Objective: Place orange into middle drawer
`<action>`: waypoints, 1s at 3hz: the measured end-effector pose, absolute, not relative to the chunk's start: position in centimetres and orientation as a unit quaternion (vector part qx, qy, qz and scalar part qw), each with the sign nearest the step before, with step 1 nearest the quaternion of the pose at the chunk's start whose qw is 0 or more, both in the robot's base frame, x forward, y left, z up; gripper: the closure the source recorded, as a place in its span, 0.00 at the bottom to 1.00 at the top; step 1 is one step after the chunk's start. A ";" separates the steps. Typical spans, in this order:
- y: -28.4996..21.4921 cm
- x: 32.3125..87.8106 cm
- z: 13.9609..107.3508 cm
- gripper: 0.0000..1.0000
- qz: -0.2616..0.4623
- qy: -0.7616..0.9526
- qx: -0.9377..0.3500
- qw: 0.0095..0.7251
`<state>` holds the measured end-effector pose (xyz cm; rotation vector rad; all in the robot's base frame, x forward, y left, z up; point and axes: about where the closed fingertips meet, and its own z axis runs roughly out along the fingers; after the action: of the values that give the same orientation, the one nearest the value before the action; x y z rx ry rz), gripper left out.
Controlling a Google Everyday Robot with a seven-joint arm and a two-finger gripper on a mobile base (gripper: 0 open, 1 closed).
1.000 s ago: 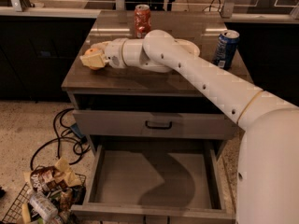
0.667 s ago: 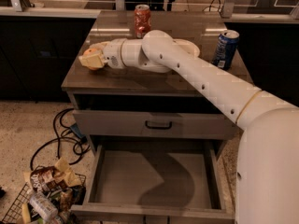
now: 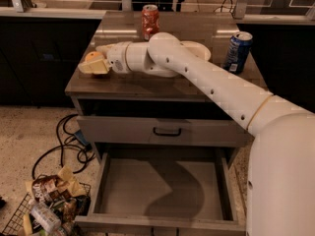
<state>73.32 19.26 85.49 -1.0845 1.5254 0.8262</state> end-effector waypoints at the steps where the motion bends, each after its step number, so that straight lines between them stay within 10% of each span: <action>1: 19.4 73.3 85.5 0.00 0.346 0.636 -0.453 0.520; 3: 19.3 72.7 84.4 0.00 0.350 0.641 -0.448 0.515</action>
Offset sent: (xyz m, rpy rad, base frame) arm -0.0005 0.0013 -0.0003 0.0001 0.0005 0.0020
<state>72.66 19.32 84.40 -1.0761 1.5408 0.8409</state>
